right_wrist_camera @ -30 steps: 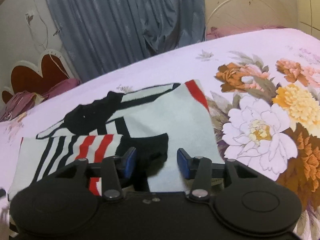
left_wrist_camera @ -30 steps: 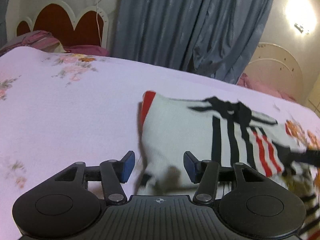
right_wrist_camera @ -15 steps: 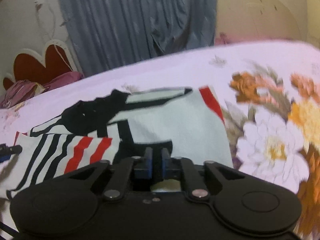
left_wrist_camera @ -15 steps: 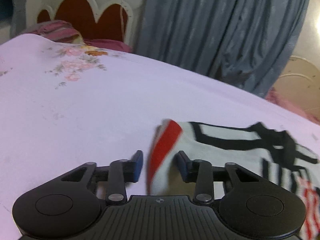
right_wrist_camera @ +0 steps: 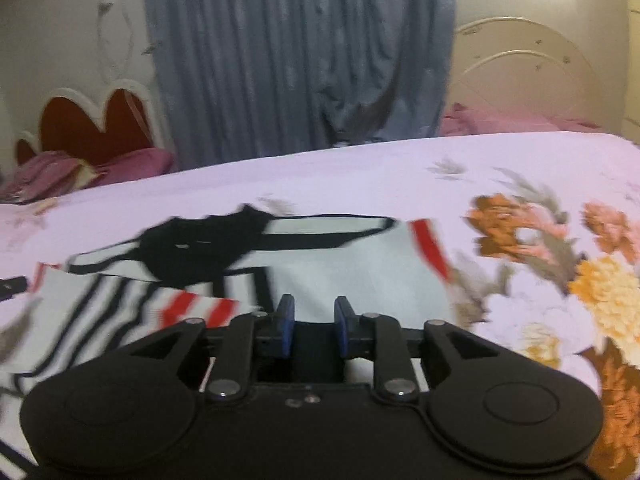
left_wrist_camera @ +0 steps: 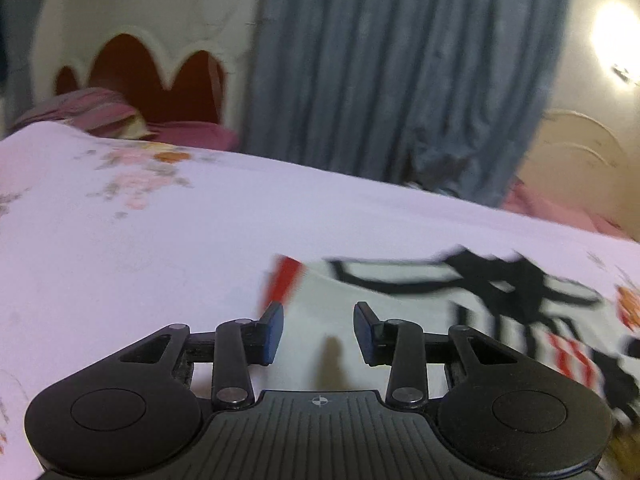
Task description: Fold small clothes
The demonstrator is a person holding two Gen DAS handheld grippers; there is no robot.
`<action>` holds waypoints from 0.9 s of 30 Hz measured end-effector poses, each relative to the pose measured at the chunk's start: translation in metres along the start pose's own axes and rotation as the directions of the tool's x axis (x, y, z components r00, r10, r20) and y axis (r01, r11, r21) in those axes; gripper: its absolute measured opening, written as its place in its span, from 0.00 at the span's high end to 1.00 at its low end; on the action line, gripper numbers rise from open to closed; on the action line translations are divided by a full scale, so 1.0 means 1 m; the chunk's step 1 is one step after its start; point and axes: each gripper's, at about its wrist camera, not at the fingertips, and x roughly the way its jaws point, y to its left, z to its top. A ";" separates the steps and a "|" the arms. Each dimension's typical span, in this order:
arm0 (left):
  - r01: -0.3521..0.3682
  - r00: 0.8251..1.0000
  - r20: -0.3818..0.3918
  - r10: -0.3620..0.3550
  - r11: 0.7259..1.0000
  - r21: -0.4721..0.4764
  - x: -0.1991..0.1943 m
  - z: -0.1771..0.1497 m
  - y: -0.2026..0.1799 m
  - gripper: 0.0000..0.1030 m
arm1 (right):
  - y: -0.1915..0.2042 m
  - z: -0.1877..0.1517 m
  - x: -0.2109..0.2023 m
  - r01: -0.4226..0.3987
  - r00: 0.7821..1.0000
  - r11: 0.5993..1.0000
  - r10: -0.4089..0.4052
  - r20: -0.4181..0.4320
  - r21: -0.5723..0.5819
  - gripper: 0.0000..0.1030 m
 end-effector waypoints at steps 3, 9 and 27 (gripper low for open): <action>0.053 0.998 -0.042 -0.053 0.998 0.019 -0.007 -0.012 -0.018 0.63 | 0.017 -0.003 0.006 -0.043 0.999 0.999 0.042 -0.033 -0.020 0.76; 0.046 0.995 -0.095 -0.039 0.996 0.073 -0.010 -0.045 -0.031 0.63 | 0.036 -0.018 0.018 -0.033 0.993 0.995 0.022 -0.112 -0.091 0.76; 0.151 0.983 -0.125 -0.136 0.981 0.118 -0.066 -0.059 -0.074 0.63 | 0.037 -0.037 -0.027 -0.095 0.989 0.992 0.084 -0.125 -0.084 0.73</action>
